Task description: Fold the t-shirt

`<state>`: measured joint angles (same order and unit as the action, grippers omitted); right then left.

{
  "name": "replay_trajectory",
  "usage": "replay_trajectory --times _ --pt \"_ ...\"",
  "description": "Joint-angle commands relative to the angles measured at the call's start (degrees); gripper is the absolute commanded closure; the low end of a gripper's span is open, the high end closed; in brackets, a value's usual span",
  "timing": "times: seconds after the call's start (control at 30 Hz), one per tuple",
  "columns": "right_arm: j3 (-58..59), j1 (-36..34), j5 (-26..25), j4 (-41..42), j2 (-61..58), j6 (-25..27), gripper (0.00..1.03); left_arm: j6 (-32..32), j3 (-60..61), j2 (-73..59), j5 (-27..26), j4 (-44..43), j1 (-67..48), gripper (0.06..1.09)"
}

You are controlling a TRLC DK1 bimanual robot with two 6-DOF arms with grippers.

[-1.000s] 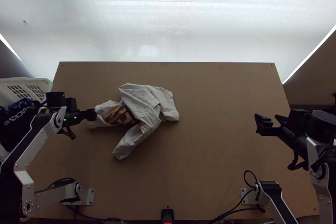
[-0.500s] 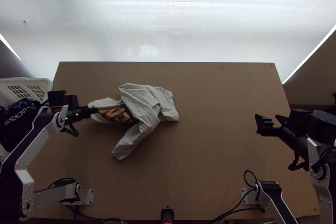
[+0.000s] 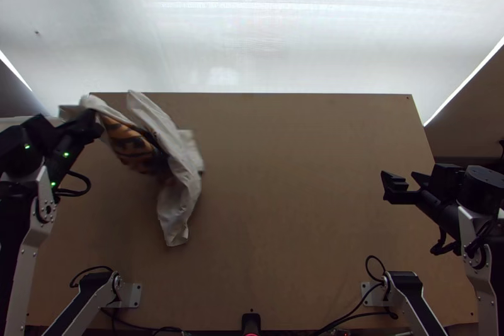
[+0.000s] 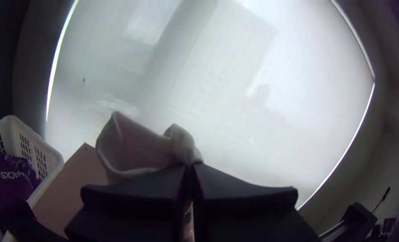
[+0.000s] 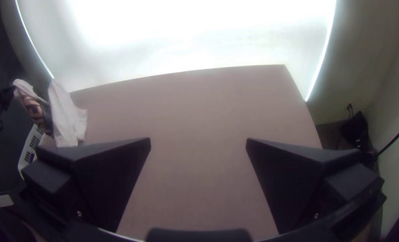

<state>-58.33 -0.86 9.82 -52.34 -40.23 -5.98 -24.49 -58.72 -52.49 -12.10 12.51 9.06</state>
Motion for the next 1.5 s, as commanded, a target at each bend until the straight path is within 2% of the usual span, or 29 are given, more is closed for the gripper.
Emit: replay_trajectory --times 0.0,0.3,0.47,0.6,0.83,0.93,1.1,1.13,1.17,1.27,1.3,1.4,1.47 --pt "0.1 0.2 0.0 0.2 0.4 0.0 0.04 -5.0 -3.9 3.4 -0.1 -3.7 7.8 1.05" --pt "3.0 0.2 0.0 1.0 1.6 0.1 0.04 -4.5 -14.3 2.8 -3.1 -5.1 31.4 1.05" --pt "4.2 0.2 0.0 2.0 1.5 1.1 0.04 -0.1 -16.7 2.8 -6.1 -5.0 44.6 1.05" --pt "5.2 0.2 0.0 2.9 1.4 1.2 0.04 2.8 -17.7 2.0 -6.2 -6.4 52.6 1.05" --pt "6.6 0.3 0.1 3.9 1.6 1.2 0.04 1.7 -19.1 1.0 -12.0 -1.8 54.4 1.05" --pt "7.1 0.3 0.1 4.0 2.1 1.2 0.04 -4.6 -20.6 2.7 -18.6 2.1 48.8 1.05" --pt "8.7 0.4 0.4 4.2 3.2 1.3 0.04 -15.0 -22.5 4.1 -18.6 5.6 29.5 1.05" --pt "9.0 0.4 0.5 4.3 3.4 1.3 0.04 -16.2 -22.3 3.9 -17.0 6.7 23.6 1.05" --pt "9.2 0.4 0.5 4.3 3.4 1.2 0.04 -16.4 -22.1 3.1 -12.7 8.1 15.7 1.05" --pt "9.6 0.5 0.5 4.9 3.4 1.1 0.04 -13.5 -19.8 0.5 4.5 10.9 -11.7 1.05" --pt "9.8 0.5 0.6 5.1 3.4 1.1 0.04 -11.9 -18.0 0.0 7.4 10.7 -17.6 1.05" --pt "10.3 0.5 0.5 5.8 3.1 1.1 0.04 -9.7 -11.8 -2.0 9.6 8.4 -27.9 1.05" --pt "10.7 0.5 0.5 6.0 2.8 1.1 0.04 -6.6 -9.0 -4.6 14.0 5.6 -36.3 1.05"
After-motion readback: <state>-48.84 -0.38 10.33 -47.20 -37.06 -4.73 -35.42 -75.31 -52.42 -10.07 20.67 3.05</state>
